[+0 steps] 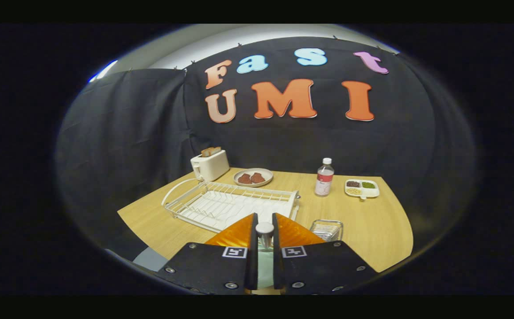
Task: Take the plate from the dish rack, then take the spoon from the basket and place it into the plate.
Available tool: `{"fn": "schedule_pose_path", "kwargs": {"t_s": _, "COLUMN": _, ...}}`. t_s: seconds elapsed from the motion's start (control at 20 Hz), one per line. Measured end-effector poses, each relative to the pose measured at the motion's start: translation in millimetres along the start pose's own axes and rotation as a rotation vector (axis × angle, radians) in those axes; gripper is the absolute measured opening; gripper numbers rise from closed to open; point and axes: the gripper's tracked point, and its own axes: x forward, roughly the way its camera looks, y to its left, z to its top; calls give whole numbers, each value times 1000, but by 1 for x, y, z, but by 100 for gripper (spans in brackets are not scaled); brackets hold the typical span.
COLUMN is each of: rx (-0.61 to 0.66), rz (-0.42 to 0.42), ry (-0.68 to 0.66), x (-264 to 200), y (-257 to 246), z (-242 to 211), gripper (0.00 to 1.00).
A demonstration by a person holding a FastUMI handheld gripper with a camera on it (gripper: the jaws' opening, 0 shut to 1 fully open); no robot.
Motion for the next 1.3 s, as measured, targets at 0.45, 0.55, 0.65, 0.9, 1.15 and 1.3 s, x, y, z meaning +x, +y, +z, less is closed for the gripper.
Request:
{"fn": "schedule_pose_path", "kwargs": {"t_s": 0.45, "rx": -6, "rz": 126, "ry": 74, "x": 45, "y": 46, "z": -49, "gripper": 14}}
{"fn": "schedule_pose_path", "kwargs": {"t_s": 0.55, "rx": -17, "rz": 126, "ry": 76, "x": 44, "y": 48, "z": -56, "gripper": 14}}
{"fn": "schedule_pose_path", "kwargs": {"t_s": 0.65, "rx": -17, "rz": 116, "ry": 85, "x": 41, "y": 43, "z": -64, "gripper": 14}}
{"fn": "schedule_pose_path", "kwargs": {"t_s": 0.9, "rx": 19, "rz": 105, "ry": 99, "x": 29, "y": 36, "z": -73, "gripper": 14}}
{"fn": "schedule_pose_path", "kwargs": {"t_s": 1.15, "rx": 52, "rz": 89, "ry": 162, "x": 8, "y": 25, "z": -100, "gripper": 15}}
{"fn": "schedule_pose_path", "kwargs": {"t_s": 1.3, "rx": 72, "rz": 65, "ry": 236, "x": -2, "y": 14, "z": -129, "gripper": 17}}
